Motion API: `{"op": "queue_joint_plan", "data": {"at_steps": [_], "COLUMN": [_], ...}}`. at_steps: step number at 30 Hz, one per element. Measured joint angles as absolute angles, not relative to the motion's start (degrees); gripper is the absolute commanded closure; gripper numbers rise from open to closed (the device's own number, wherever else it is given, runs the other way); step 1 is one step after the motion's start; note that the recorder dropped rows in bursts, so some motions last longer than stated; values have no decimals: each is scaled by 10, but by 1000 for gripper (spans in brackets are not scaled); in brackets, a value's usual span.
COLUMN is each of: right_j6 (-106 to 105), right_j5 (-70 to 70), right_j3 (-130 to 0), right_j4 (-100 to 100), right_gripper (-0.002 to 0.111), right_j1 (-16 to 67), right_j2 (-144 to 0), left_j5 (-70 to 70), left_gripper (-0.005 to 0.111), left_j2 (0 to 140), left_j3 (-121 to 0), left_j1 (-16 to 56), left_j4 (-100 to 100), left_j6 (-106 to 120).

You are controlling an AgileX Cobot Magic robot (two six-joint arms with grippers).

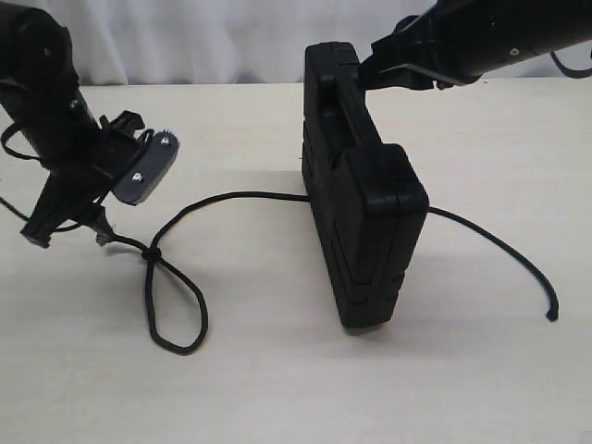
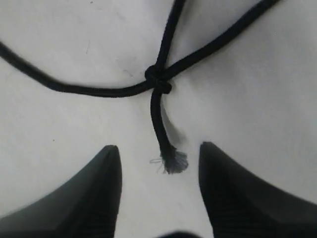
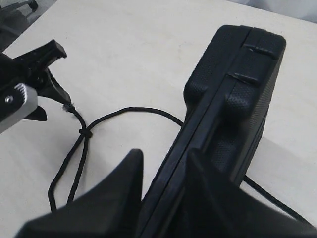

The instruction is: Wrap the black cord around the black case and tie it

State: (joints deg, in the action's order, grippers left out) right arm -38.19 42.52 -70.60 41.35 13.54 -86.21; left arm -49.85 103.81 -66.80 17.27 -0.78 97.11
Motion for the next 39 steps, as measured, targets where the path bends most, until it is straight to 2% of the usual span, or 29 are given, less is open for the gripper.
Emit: {"op": "queue_joint_plan", "data": {"at_steps": [3,12,23,26,34,39], "right_j6": [-382,-382,-382,-382,-382,-383], "right_j5": [426,422,421,421,421,421], "right_j3": [-706,-706,-706,-706,-706,-706], "right_j4": [414,414,414,414,414,414], "right_gripper": [80,80,80,80,80,80], "right_j1": [135,135,135,135,135,135], "right_j2": [-862,-862,-862,-862,-862,-862], "left_j5": [-455,-340,-356,-333,-328,-322], "left_gripper": [61,61,61,70,107,107], "left_j2": [1055,1120,1137,1138,1144,1144], "left_j3": [-646,-621,-621,-621,-621,-622], "left_j1": [173,219,226,226,226,226], "left_j4": [-16,-18,126,100,84,69], "left_j6": [1049,1081,1050,1048,1005,879]}}
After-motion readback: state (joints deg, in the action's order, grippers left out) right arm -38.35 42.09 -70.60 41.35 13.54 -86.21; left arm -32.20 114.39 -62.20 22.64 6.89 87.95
